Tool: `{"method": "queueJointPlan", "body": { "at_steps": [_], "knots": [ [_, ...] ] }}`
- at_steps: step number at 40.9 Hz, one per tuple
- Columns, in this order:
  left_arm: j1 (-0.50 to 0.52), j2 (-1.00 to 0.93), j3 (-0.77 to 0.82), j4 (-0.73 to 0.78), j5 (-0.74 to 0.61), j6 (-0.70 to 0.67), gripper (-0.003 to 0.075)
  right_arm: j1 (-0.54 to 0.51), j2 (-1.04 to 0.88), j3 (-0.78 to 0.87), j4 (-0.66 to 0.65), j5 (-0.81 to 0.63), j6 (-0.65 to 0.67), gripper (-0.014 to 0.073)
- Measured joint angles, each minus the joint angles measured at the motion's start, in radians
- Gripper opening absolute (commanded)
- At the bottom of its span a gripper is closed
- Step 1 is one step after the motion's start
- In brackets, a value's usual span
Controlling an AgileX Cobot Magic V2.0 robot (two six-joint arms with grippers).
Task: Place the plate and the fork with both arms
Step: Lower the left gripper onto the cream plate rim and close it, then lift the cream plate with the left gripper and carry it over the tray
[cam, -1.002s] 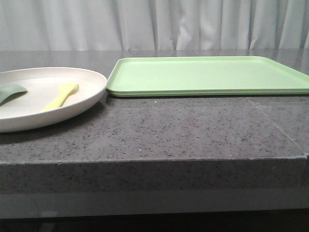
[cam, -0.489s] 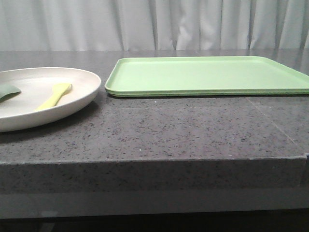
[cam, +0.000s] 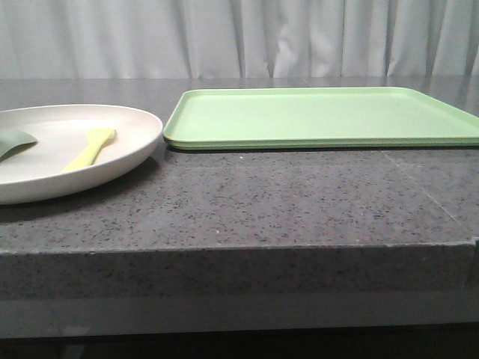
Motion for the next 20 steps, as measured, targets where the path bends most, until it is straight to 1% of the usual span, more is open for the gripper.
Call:
{"method": "queueJointPlan", "body": {
  "at_steps": [11,16,20],
  "knots": [
    [0.152,0.000,-0.032,-0.302,0.082,0.213,-0.0018,0.000,0.000,0.000,0.000,0.000,0.000,0.0525],
    [0.185,0.004,-0.070,-0.368,0.104,0.247,-0.0018,0.000,0.000,0.000,0.000,0.000,0.000,0.0525],
    [0.187,0.004,-0.119,-0.399,0.120,0.250,-0.0018,0.000,0.000,0.000,0.000,0.000,0.000,0.0525]
  ]
}}
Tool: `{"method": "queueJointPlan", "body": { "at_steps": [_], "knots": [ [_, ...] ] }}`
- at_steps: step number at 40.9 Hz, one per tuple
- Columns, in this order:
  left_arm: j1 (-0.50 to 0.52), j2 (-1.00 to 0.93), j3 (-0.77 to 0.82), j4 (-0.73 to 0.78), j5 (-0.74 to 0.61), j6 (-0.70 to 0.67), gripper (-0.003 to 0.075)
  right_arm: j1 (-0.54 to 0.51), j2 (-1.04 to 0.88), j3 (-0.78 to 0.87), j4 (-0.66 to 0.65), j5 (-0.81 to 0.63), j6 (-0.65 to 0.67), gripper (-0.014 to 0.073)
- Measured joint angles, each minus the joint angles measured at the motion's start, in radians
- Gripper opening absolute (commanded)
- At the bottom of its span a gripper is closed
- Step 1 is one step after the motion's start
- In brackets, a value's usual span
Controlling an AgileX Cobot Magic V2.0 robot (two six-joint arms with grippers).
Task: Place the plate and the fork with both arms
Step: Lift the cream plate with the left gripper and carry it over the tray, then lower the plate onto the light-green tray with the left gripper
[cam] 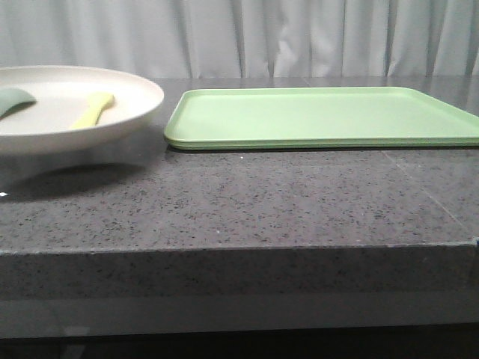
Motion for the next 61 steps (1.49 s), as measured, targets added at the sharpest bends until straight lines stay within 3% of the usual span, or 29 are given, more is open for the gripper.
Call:
{"method": "queueJointPlan", "body": {
  "at_steps": [11,23,41,49,61],
  "knots": [
    [-0.054,0.013,-0.125,-0.041,0.020,0.004,-0.0018,0.000,0.000,0.000,0.000,0.000,0.000,0.0525],
    [-0.301,0.160,-0.278,0.014,0.009,-0.077,-0.0018,0.000,0.000,0.000,0.000,0.000,0.000,0.0525],
    [-0.587,0.527,-0.674,0.041,0.002,-0.213,-0.0018,0.000,0.000,0.000,0.000,0.000,0.000,0.0525],
    [-0.620,0.642,-0.827,0.087,0.005,-0.338,-0.0018,0.000,0.000,0.000,0.000,0.000,0.000,0.0525],
    [-0.620,0.685,-0.871,0.104,-0.045,-0.479,-0.0016,0.000,0.000,0.000,0.000,0.000,0.000,0.0525]
  ]
}}
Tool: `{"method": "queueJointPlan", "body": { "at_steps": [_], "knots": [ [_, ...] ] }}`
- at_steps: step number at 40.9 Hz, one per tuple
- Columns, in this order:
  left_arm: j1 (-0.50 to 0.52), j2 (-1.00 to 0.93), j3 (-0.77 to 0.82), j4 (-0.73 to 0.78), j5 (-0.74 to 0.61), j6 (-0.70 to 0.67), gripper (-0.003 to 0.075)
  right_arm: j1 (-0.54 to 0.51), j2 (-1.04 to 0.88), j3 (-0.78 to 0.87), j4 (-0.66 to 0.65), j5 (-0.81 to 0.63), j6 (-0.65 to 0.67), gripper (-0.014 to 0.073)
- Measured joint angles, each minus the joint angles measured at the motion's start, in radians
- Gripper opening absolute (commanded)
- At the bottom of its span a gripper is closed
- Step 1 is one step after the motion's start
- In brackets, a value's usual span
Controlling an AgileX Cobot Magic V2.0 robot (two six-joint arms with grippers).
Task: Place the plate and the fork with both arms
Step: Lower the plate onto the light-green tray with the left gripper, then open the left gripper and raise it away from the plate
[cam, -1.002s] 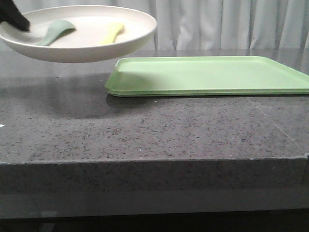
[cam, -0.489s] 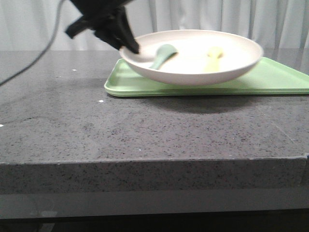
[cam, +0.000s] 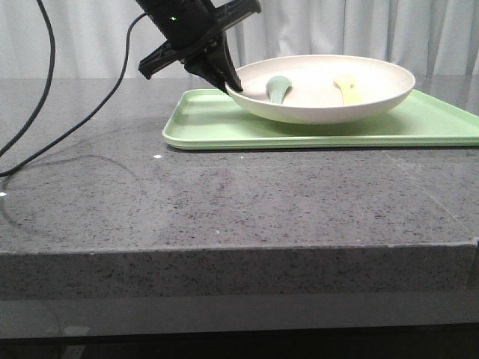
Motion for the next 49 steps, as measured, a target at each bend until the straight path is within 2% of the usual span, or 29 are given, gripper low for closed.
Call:
{"method": "queueJointPlan", "body": {
  "at_steps": [15,20,34,39,45,49],
  "knots": [
    [0.000,0.005,0.000,0.139,-0.017,-0.131,0.0002,0.000,0.000,0.000,0.000,0.000,0.000,0.0525],
    [0.000,0.011,-0.002,0.141,-0.017,-0.137,0.0072,0.000,0.000,0.000,0.000,0.000,0.000,0.0525],
    [-0.010,0.022,-0.004,0.139,-0.038,-0.139,0.0351,0.000,0.000,0.000,0.000,0.000,0.000,0.0525],
    [-0.010,0.022,-0.041,0.155,-0.012,-0.116,0.0360,0.000,0.000,0.000,0.000,0.000,0.000,0.0525],
    [-0.004,0.007,-0.118,0.253,0.081,-0.106,0.0358,0.000,0.000,0.000,0.000,0.000,0.000,0.0525],
    [0.006,-0.018,-0.166,0.302,0.136,-0.095,0.0312,0.000,0.000,0.000,0.000,-0.002,0.000,0.0525]
  ]
}}
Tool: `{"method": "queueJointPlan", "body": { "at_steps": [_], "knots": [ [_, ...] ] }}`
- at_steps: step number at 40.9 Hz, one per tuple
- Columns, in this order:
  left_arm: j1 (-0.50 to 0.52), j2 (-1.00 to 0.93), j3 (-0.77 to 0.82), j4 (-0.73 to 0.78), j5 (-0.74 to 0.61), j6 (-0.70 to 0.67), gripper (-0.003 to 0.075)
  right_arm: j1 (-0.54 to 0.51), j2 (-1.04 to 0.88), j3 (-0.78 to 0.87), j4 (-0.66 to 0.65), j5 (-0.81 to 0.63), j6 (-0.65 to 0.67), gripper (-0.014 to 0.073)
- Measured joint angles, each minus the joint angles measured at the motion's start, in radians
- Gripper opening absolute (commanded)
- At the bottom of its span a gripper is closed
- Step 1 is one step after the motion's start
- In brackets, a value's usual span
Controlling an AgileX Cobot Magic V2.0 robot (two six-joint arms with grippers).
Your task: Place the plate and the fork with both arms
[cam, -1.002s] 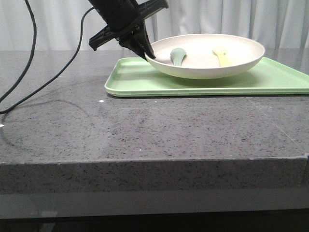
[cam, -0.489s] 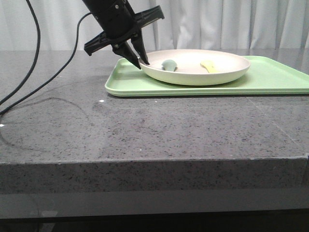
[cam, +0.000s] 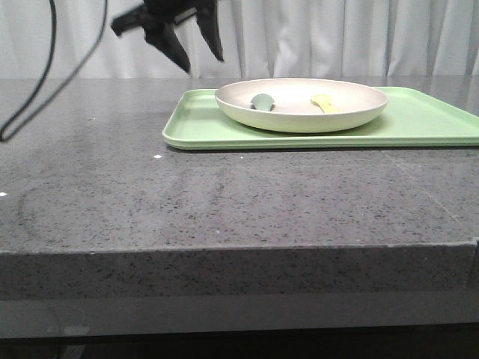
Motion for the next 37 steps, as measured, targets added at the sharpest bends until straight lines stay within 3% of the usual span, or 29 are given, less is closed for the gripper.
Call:
{"method": "queueJointPlan", "body": {
  "at_steps": [3,8,30,37],
  "knots": [
    [0.005,-0.018,-0.022,0.018,0.029,0.027,0.0218,0.000,0.000,0.000,0.000,-0.004,0.000,0.0525],
    [0.007,-0.042,-0.033,0.035,0.070,0.047,-0.0013,0.000,0.000,0.000,0.000,-0.004,0.000,0.0525],
    [0.035,-0.140,-0.030,0.192,0.186,0.119,-0.0018,0.000,0.000,0.000,0.000,-0.006,0.000,0.0525],
    [0.075,-0.227,0.073,0.202,0.186,0.165,-0.0018,0.000,0.000,0.000,0.000,-0.006,0.000,0.0525]
  ]
}}
